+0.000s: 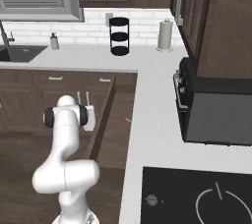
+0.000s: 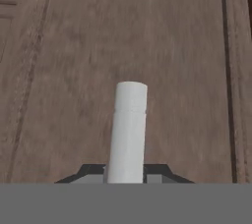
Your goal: Take a straw from the drawer in front and place it inside the glass cup on the dining counter.
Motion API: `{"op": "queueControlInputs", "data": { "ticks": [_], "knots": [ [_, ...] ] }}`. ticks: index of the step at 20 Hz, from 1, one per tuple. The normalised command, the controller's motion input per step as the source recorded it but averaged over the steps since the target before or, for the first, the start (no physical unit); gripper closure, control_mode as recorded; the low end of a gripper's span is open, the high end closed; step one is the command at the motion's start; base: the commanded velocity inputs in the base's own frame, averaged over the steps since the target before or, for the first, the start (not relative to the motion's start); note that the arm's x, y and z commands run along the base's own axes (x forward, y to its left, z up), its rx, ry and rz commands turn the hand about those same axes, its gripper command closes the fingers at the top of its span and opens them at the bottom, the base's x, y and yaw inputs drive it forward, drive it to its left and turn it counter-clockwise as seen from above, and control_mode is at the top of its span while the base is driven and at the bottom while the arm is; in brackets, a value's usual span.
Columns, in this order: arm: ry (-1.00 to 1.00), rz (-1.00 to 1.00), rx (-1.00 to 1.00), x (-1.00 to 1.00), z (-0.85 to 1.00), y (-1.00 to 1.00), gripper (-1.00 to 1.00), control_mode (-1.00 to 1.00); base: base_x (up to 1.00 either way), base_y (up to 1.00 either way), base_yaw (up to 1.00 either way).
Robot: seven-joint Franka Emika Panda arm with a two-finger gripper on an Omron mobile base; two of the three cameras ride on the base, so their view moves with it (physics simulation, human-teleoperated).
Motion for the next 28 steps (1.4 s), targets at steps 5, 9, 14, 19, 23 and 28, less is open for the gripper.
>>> {"op": "queueControlInputs", "data": {
  "ticks": [5,9,14,19,23,28],
  "knots": [
    [-0.02,-0.05,0.05,-0.48,-0.02,0.56,-1.0,-1.0,0.0,0.0,0.0],
    [-0.05,-0.09,0.09,-0.67,0.0,0.5,-1.0,-1.0,0.0,0.0,0.0],
    [-0.14,-0.1,0.12,-0.62,0.33,0.41,-1.0,-1.0,0.0,0.0,0.0],
    [-0.27,-0.16,0.18,-0.44,0.84,0.08,-1.0,-1.0,0.0,0.0,0.0],
    [-0.28,-0.28,0.25,-0.25,0.9,0.0,-1.0,-1.0,0.0,0.0,0.0],
    [-0.32,-0.35,0.22,-0.21,0.83,-0.06,-1.0,-1.0,0.0,0.0,0.0]
  ]
}}
